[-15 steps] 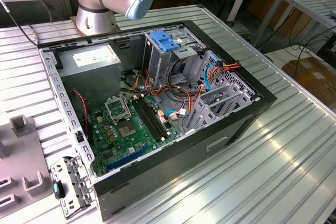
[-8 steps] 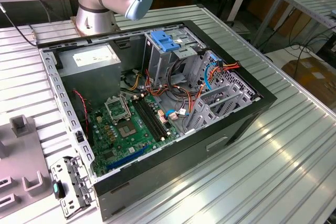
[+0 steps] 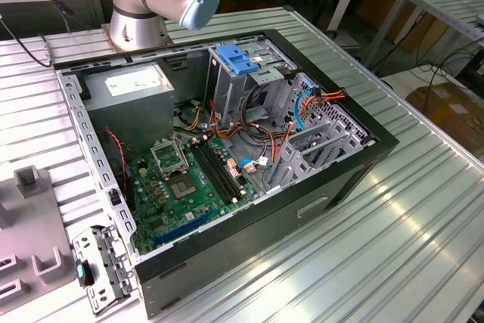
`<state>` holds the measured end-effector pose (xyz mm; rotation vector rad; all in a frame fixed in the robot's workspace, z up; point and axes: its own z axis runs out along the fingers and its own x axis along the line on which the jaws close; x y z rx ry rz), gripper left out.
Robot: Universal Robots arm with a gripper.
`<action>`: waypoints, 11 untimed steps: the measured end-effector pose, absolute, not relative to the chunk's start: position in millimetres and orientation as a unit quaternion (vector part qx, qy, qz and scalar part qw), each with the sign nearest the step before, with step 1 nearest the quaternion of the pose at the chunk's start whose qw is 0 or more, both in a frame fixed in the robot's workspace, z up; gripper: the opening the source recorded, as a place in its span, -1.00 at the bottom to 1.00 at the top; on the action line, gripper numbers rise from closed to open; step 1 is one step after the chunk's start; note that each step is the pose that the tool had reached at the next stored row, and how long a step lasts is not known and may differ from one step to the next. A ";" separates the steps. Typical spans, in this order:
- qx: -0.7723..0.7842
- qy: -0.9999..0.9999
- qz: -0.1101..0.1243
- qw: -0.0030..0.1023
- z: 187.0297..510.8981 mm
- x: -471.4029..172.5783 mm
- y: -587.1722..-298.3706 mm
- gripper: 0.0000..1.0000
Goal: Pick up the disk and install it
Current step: 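Reach for the disk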
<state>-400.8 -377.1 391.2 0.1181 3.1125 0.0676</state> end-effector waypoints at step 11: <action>0.038 0.999 0.022 0.013 391.1 -419.6 -376.4 -0.79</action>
